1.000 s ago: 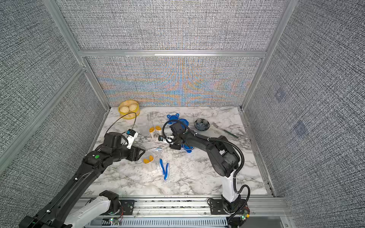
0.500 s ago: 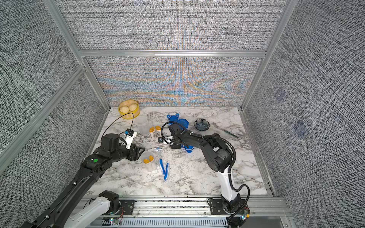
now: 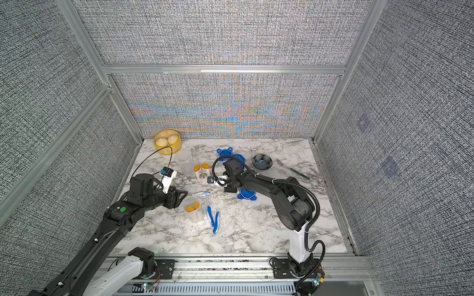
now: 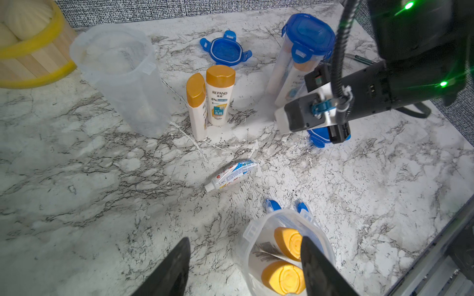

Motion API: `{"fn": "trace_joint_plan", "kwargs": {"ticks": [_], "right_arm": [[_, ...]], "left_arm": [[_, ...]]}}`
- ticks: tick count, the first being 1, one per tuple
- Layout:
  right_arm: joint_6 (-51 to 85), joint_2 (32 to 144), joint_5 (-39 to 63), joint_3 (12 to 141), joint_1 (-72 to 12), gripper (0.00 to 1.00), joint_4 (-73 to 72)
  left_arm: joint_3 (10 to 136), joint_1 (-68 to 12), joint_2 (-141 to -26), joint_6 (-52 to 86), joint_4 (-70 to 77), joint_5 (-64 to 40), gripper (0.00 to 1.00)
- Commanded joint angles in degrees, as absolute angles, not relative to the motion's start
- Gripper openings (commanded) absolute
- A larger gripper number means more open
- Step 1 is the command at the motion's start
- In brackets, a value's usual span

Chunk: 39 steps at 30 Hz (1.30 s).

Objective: Pack away toiletry kits
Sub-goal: Pick up the toiletry item from the center of the board.

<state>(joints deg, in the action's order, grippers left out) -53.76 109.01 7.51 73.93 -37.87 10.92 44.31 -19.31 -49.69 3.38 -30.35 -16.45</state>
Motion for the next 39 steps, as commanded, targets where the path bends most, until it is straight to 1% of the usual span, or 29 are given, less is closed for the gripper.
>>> {"fn": "trace_joint_plan", "kwargs": {"ticks": [1, 3, 8, 10, 12, 16, 19, 23, 28, 39], "right_arm": [[-48.89, 104.07, 13.74, 73.01, -37.97, 0.00, 9.60], [-44.68, 99.71, 17.52, 72.22, -37.72, 0.00, 8.74], [-27.41, 89.63, 30.54, 70.12, -36.56, 0.00, 1.28], [-20.47, 86.74, 35.94, 66.85, -36.58, 0.00, -6.55], [-11.61, 85.45, 40.44, 62.88, -36.84, 0.00, -18.58], [3.40, 86.13, 42.68, 57.35, -38.29, 0.00, -39.57], [9.81, 88.82, 43.75, 54.53, -40.05, 0.00, -48.71], [14.11, 92.07, 44.99, 52.92, -41.92, 0.00, -56.59], [16.00, 96.68, 45.26, 50.89, -44.35, 0.00, -66.47], [9.31, 102.03, 44.10, 54.41, -46.45, 0.00, -64.19]], "left_arm": [[44.88, -19.08, -49.44, 3.14, -30.17, -14.88, 0.67], [45.32, -19.00, -49.60, 4.13, -30.64, -14.27, 0.67], [47.23, -18.24, -50.58, 6.40, -32.25, -14.39, 0.65], [47.78, -17.85, -50.63, 6.45, -32.64, -14.80, 0.65], [47.90, -17.54, -50.24, 6.45, -32.58, -15.14, 0.64], [48.00, -16.91, -48.98, 6.55, -32.85, -15.55, 0.64], [47.99, -16.45, -48.76, 6.98, -33.13, -15.82, 0.65], [48.33, -16.09, -49.33, 7.46, -33.44, -16.33, 0.65], [48.43, -15.65, -49.60, 7.92, -33.07, -17.09, 0.65], [48.00, -15.58, -48.87, 7.74, -32.73, -17.66, 0.64]]}}
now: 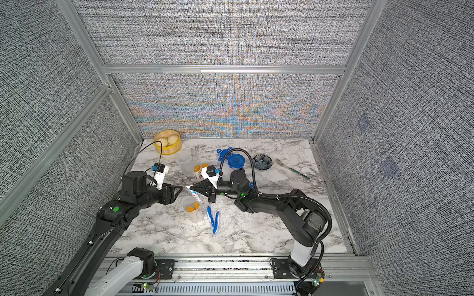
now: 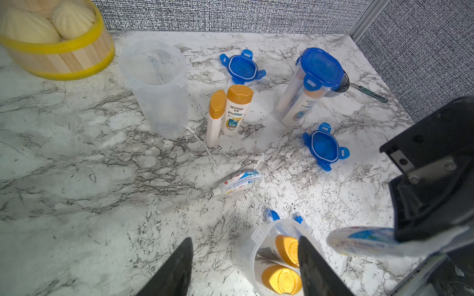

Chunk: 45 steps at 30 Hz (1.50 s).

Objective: Pack away toiletry kits
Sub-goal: Pick up the toiletry item from the center of the board, then place the toiletry item into the container.

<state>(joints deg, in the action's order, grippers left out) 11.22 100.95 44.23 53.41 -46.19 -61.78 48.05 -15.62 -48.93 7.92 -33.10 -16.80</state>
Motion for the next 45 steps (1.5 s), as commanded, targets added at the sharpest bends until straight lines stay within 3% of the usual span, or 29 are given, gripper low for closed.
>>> {"fn": "trace_joint_plan", "kwargs": {"ticks": [1, 22, 23, 26, 31, 35, 41, 45], "right_arm": [[9.46, 102.79, 44.32, 54.96, -46.56, 0.00, -64.61], [5.32, 111.87, 44.85, 58.13, -47.54, 0.00, -65.91], [5.19, 111.63, 44.32, 57.65, -47.66, 0.05, -65.85], [4.06, 110.19, 43.21, 57.31, -47.68, 0.33, -65.11], [1.63, 104.94, 41.94, 54.02, -47.78, 0.53, -59.94], [0.69, 97.60, 35.33, 53.26, -46.86, 0.56, -46.20], [1.92, 88.87, 19.58, 67.88, -43.99, 0.56, 1.88], [10.43, 89.23, 20.86, 76.72, -39.86, 0.52, 19.76]], "left_arm": [[47.99, -15.62, -48.95, 7.78, -32.78, -17.75, 0.64], [48.43, -15.12, -49.92, 7.90, -33.51, -15.73, 0.64], [48.43, -15.12, -49.92, 7.96, -33.49, -15.73, 0.64], [48.49, -15.12, -50.18, 7.87, -33.54, -15.68, 0.64], [48.88, -15.05, -50.63, 6.74, -34.06, -15.73, 0.63], [48.46, -15.10, -50.84, 5.50, -33.35, -18.51, 0.64], [48.59, -15.26, -54.27, 2.32, -32.06, -29.75, 0.65], [48.37, -15.52, -53.17, 0.71, -30.59, -31.32, 0.65]]}}
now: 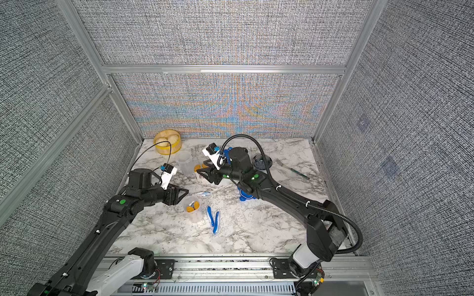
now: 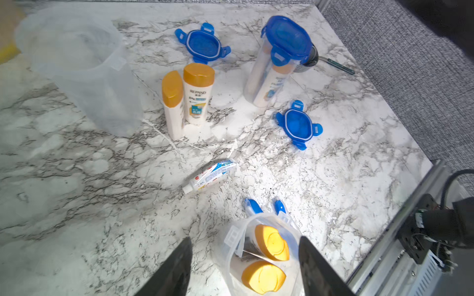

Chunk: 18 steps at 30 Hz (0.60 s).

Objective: Pack away toiletry kits
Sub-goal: Place the toiletry item into the container.

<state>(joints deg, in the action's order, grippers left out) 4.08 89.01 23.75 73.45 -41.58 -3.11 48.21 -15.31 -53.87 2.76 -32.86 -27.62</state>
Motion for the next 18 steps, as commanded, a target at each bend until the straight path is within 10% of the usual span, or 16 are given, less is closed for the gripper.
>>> {"fn": "trace_joint_plan", "kwargs": {"ticks": [1, 11, 18], "right_arm": [[13.09, 89.38, 22.05, 77.58, -38.98, 0.50, 22.29], [31.97, 92.58, 29.73, 80.72, -37.88, 0.45, 50.80], [39.46, 99.55, 32.41, 75.23, -42.18, 0.45, 44.30]], "left_arm": [[48.08, -15.69, -52.65, 0.58, -30.17, -31.48, 0.65], [48.19, -21.05, -52.30, -3.59, -35.71, -25.00, 0.64], [49.73, -23.58, -54.29, -4.17, -41.04, -22.08, 0.64]]}}
